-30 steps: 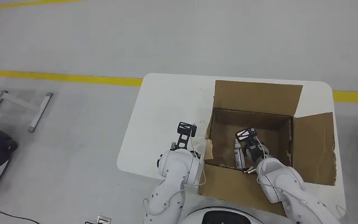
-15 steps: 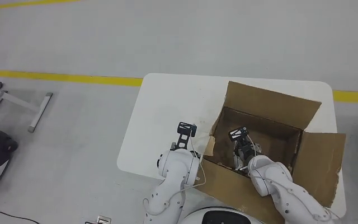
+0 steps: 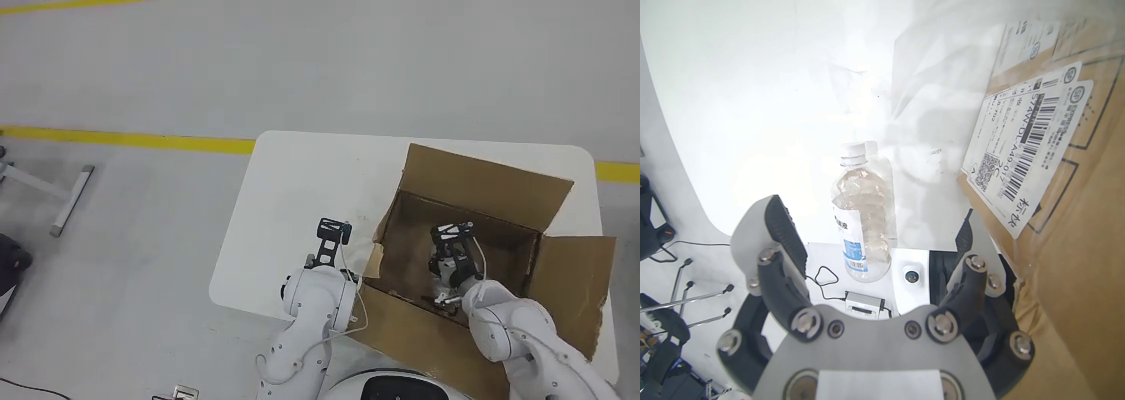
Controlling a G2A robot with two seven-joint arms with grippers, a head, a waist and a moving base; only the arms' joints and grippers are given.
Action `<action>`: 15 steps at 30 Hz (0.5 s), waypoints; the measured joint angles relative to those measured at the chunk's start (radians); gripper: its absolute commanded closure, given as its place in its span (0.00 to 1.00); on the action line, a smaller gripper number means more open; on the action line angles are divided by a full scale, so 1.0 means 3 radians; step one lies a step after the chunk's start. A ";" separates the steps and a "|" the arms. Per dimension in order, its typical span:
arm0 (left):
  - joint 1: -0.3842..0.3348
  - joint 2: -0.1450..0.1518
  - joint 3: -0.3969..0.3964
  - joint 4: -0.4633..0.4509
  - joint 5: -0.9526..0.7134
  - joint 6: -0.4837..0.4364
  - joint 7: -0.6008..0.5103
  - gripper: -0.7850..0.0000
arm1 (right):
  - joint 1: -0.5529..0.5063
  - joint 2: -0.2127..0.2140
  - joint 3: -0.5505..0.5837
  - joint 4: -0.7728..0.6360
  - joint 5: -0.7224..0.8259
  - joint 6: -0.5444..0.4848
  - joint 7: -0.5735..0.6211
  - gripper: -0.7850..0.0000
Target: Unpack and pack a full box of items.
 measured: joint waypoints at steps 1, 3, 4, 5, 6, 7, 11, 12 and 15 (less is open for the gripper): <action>0.0000 0.0000 0.0000 0.0000 0.0000 0.0000 0.0000 0.00 | -0.0034 0.0002 0.0035 -0.0038 0.0033 0.0001 0.0014 0.64; 0.0000 0.0000 0.0000 0.0000 0.0000 0.0000 0.0000 0.00 | -0.0105 0.0006 0.0099 -0.0110 0.0085 0.0012 0.0058 0.56; 0.0000 0.0000 0.0000 0.0000 0.0000 0.0000 0.0000 0.00 | -0.0129 0.0007 0.0121 -0.0132 0.0100 0.0027 0.0081 0.55; 0.0000 0.0000 0.0000 0.0000 0.0000 0.0000 0.0000 0.00 | -0.0154 0.0008 0.0140 -0.0153 0.0105 0.0041 0.0111 0.55; 0.0000 0.0000 0.0000 0.0000 0.0000 0.0000 0.0000 0.00 | -0.0169 0.0009 0.0144 -0.0160 0.0101 0.0042 0.0132 0.55; 0.0000 0.0000 0.0000 0.0000 0.0000 0.0000 0.0000 0.00 | -0.0179 0.0009 0.0143 -0.0158 0.0094 0.0042 0.0150 0.55; 0.0000 0.0000 0.0000 0.0000 0.0000 0.0000 0.0000 0.00 | -0.0146 -0.0002 0.0076 -0.0035 0.0091 0.0033 0.0217 0.51; 0.0000 0.0000 0.0000 0.0000 0.0000 0.0000 0.0000 0.00 | -0.0112 -0.0006 0.0044 0.0011 0.0071 0.0023 0.0245 0.51; 0.0000 0.0000 0.0000 0.0000 0.0000 0.0000 0.0000 0.00 | -0.0038 -0.0014 -0.0038 0.0072 -0.0057 0.0020 0.0303 0.50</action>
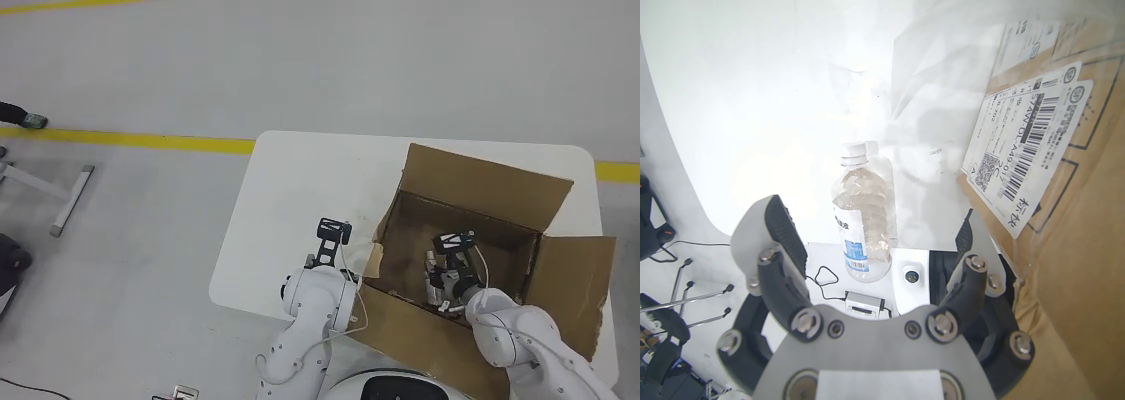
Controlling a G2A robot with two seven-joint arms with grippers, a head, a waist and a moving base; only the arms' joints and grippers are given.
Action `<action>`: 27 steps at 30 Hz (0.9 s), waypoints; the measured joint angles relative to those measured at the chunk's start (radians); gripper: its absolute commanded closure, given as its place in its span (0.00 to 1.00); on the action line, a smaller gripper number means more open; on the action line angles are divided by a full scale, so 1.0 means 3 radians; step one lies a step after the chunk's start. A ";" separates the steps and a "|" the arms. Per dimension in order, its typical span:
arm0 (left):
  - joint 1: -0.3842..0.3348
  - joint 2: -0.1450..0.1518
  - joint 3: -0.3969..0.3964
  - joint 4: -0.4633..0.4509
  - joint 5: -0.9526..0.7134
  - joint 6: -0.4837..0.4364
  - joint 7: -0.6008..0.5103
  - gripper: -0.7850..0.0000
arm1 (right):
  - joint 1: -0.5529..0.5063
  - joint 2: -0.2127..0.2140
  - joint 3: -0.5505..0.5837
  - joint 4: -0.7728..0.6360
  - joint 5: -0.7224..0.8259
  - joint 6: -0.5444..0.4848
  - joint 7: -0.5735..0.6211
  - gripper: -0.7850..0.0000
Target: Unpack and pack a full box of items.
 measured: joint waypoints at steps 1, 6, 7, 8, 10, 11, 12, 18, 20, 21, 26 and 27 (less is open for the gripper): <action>0.0000 0.0000 0.0000 0.0000 0.0000 0.0000 0.0000 0.00 | 0.0015 -0.0003 -0.0023 0.0009 -0.0043 0.0015 0.0021 0.49; 0.0000 0.0000 0.0000 0.0000 0.0000 0.0000 0.0000 0.00 | 0.0095 -0.0023 -0.0121 0.0102 -0.0121 0.0052 0.0093 0.38; 0.0000 0.0000 0.0000 0.0000 0.0000 0.0000 0.0000 0.00 | 0.0108 -0.0027 -0.0134 0.0127 -0.0126 0.0056 0.0095 0.33; 0.0000 0.0000 0.0000 0.0000 0.0000 0.0000 0.0000 0.00 | 0.0120 -0.0031 -0.0145 0.0152 -0.0126 0.0061 0.0097 0.22; 0.0000 0.0000 0.0000 0.0000 0.0000 0.0000 0.0000 0.00 | 0.0146 -0.0039 -0.0167 0.0205 -0.0119 0.0072 0.0111 0.23; 0.0000 0.0000 0.0000 0.0000 0.0000 0.0000 0.0000 0.00 | 0.0157 -0.0043 -0.0179 0.0225 -0.0127 0.0082 0.0124 0.20; 0.0000 0.0000 0.0000 0.0000 0.0000 0.0000 0.0000 0.00 | 0.0161 -0.0046 -0.0186 0.0231 -0.0135 0.0089 0.0132 0.17; 0.0000 0.0000 0.0000 0.0000 0.0000 0.0000 0.0000 0.00 | 0.0123 -0.0054 -0.0191 0.0228 -0.0159 0.0095 0.0144 0.15; 0.0000 0.0000 0.0000 0.0000 0.0000 0.0000 0.0000 0.00 | 0.0115 -0.0057 -0.0190 0.0246 -0.0161 0.0092 0.0146 0.14; 0.0000 0.0000 0.0000 0.0000 0.0000 0.0000 0.0000 0.00 | 0.0115 -0.0059 -0.0190 0.0263 -0.0160 0.0090 0.0148 0.16; 0.0000 0.0000 0.0000 0.0000 0.0000 0.0000 0.0000 0.00 | 0.0126 -0.0070 -0.0200 0.0300 -0.0150 0.0080 0.0150 0.18; 0.0000 0.0000 0.0000 0.0000 0.0000 0.0000 0.0000 0.00 | 0.0129 -0.0072 -0.0205 0.0311 -0.0150 0.0076 0.0150 0.19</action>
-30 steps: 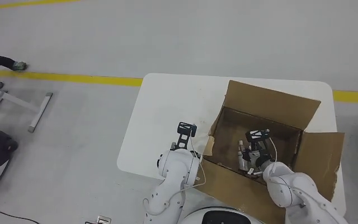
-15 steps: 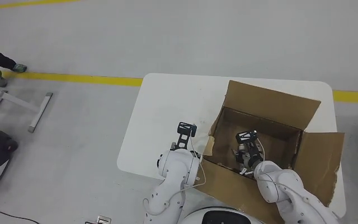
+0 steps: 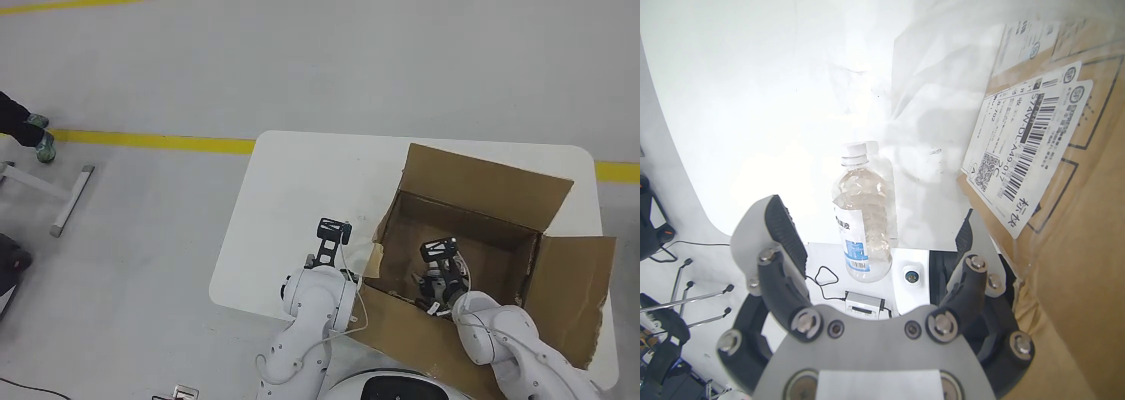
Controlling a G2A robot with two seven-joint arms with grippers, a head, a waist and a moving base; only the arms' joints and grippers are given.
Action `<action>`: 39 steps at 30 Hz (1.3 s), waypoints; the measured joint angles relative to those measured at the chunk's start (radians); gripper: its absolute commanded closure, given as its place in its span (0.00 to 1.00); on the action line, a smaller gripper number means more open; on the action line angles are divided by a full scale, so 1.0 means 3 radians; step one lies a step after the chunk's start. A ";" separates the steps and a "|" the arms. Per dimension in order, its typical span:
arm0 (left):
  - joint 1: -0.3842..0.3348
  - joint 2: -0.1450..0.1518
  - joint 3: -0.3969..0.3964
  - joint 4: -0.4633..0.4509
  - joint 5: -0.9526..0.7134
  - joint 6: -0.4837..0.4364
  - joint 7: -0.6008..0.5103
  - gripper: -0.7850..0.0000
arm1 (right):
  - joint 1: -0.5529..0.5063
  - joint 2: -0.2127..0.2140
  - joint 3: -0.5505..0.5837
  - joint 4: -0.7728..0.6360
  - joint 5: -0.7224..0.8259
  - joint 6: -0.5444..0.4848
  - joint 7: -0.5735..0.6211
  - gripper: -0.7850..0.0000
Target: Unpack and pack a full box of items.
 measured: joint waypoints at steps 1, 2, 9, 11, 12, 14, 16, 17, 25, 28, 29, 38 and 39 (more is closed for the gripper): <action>0.0000 0.0000 0.0000 0.0000 0.0000 0.0000 0.0000 0.00 | 0.0004 -0.0002 -0.0004 0.0013 -0.0003 -0.0002 0.0002 0.21; 0.0000 0.0000 0.0000 0.0000 0.0000 0.0000 0.0000 0.00 | 0.0010 -0.0004 -0.0008 0.0029 -0.0007 -0.0003 0.0005 0.22; 0.0000 0.0000 0.0000 0.0000 0.0000 0.0000 0.0000 0.00 | 0.0072 -0.0024 -0.0042 0.0150 -0.0006 -0.0012 0.0013 0.26; 0.0000 0.0000 0.0000 0.0000 0.0000 0.0000 0.0000 0.00 | 0.0086 -0.0029 -0.0046 0.0170 -0.0003 -0.0013 0.0017 0.31; 0.0000 0.0000 0.0000 0.0000 0.0000 0.0000 0.0000 0.00 | 0.0094 -0.0031 -0.0049 0.0179 -0.0006 -0.0016 0.0018 0.37; 0.0000 0.0000 0.0000 0.0000 0.0000 0.0000 0.0000 0.00 | 0.0104 -0.0035 -0.0050 0.0188 -0.0014 -0.0019 0.0018 0.53; 0.0000 0.0000 0.0000 0.0000 0.0000 0.0000 0.0000 0.00 | 0.0114 -0.0038 -0.0048 0.0192 -0.0022 -0.0019 0.0022 0.60; 0.0000 0.0000 0.0000 0.0000 0.0000 0.0000 0.0000 0.00 | 0.0117 -0.0039 -0.0046 0.0196 -0.0026 -0.0020 0.0025 0.65; 0.0000 0.0000 0.0000 0.0000 0.0000 0.0000 0.0000 0.00 | 0.0139 -0.0052 -0.0029 0.0232 -0.0017 -0.0038 0.0026 1.00; 0.0000 0.0000 0.0000 0.0000 0.0000 0.0000 0.0000 0.00 | 0.0130 -0.0053 0.0007 0.0201 0.0000 -0.0042 0.0013 1.00; 0.0000 0.0000 0.0000 0.0000 0.0000 0.0000 0.0000 0.00 | 0.0120 -0.0053 0.0028 0.0177 0.0015 -0.0046 -0.0011 1.00; 0.0000 0.0000 0.0000 0.0000 0.0000 0.0000 0.0000 0.00 | -0.0095 -0.0021 0.0353 -0.0225 0.0216 -0.0297 -0.0396 1.00; 0.0000 0.0000 0.0000 0.0000 0.0000 0.0000 0.0000 0.00 | -0.0126 -0.0015 0.0392 -0.0285 0.0217 -0.0339 -0.0448 1.00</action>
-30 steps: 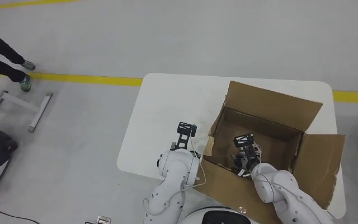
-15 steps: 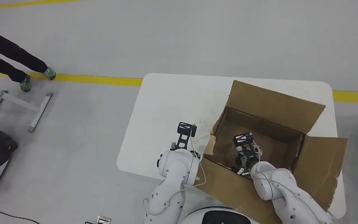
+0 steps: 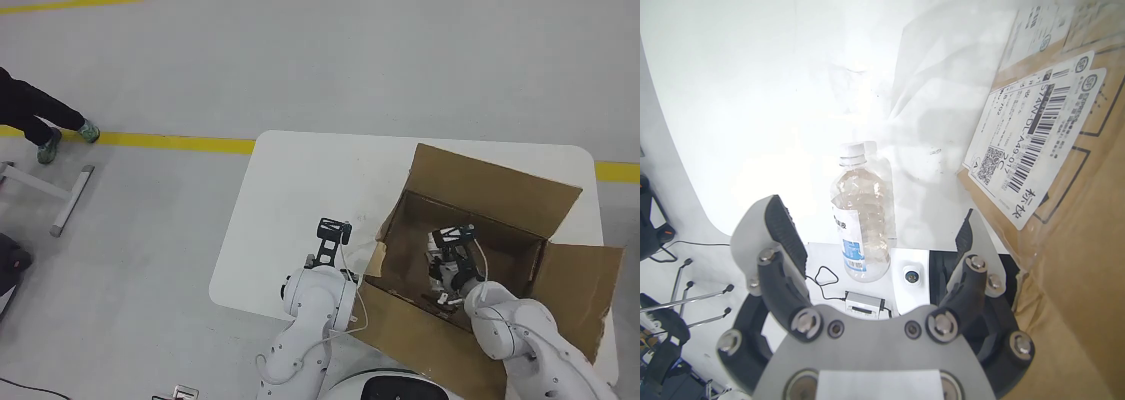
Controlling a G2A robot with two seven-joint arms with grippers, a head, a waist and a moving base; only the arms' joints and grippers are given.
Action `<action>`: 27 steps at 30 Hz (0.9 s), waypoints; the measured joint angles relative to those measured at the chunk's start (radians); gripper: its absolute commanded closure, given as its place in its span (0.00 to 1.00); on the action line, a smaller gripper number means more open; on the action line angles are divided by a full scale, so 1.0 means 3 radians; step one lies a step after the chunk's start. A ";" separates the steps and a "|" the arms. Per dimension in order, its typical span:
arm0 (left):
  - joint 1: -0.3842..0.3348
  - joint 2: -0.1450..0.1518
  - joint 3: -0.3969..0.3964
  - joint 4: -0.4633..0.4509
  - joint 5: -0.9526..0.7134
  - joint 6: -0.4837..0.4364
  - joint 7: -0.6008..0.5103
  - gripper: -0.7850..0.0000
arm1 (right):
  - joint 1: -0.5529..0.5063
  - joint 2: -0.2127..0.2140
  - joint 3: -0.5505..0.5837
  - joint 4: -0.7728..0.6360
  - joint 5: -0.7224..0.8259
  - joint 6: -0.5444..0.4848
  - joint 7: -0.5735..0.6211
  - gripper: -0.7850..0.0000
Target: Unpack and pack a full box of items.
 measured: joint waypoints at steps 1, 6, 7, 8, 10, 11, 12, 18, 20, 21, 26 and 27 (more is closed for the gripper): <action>0.0000 0.0000 0.0000 0.0000 0.0000 0.0000 0.0000 0.00 | -0.0034 0.0006 0.0040 -0.0068 0.0000 -0.0044 -0.0065 1.00; 0.0000 0.0000 0.0000 0.0000 0.0000 0.0000 0.0000 0.00 | -0.0319 0.0039 0.0286 -0.0470 -0.0036 -0.0316 -0.0534 1.00; 0.0000 0.0000 0.0000 0.0000 0.0000 0.0000 0.0000 0.00 | -0.0379 0.0046 0.0325 -0.0526 -0.0080 -0.0356 -0.0646 1.00; 0.0000 0.0000 0.0000 0.0000 0.0000 0.0000 0.0000 0.00 | -0.0440 0.0052 0.0353 -0.0567 -0.0153 -0.0395 -0.0745 1.00; 0.0000 0.0000 0.0000 0.0000 0.0000 0.0000 0.0000 0.00 | -0.0557 0.0063 0.0372 -0.0632 -0.0352 -0.0470 -0.0926 1.00; 0.0000 0.0000 0.0000 0.0000 0.0000 0.0000 0.0000 0.00 | -0.0595 0.0066 0.0368 -0.0645 -0.0411 -0.0487 -0.0982 1.00; 0.0000 0.0000 0.0000 0.0000 0.0000 0.0000 0.0000 0.00 | -0.0634 0.0067 0.0356 -0.0651 -0.0460 -0.0508 -0.1040 1.00; 0.0000 0.0000 0.0000 0.0000 0.0000 0.0000 0.0000 0.00 | -0.0659 0.0066 0.0301 -0.0551 -0.0648 -0.0480 -0.1112 1.00; 0.0000 0.0000 0.0000 0.0000 0.0000 0.0000 0.0000 0.00 | -0.0659 0.0066 0.0302 -0.0554 -0.0640 -0.0482 -0.1111 1.00; 0.0000 0.0000 0.0000 0.0000 0.0000 0.0000 0.0000 0.00 | -0.0659 0.0066 0.0302 -0.0554 -0.0640 -0.0482 -0.1110 1.00; 0.0000 0.0000 0.0000 0.0000 0.0000 0.0000 0.0000 0.00 | -0.0659 0.0066 0.0302 -0.0554 -0.0640 -0.0483 -0.1110 1.00; 0.0000 0.0000 0.0000 0.0000 0.0000 0.0000 0.0000 0.00 | -0.0659 0.0066 0.0302 -0.0554 -0.0640 -0.0483 -0.1110 1.00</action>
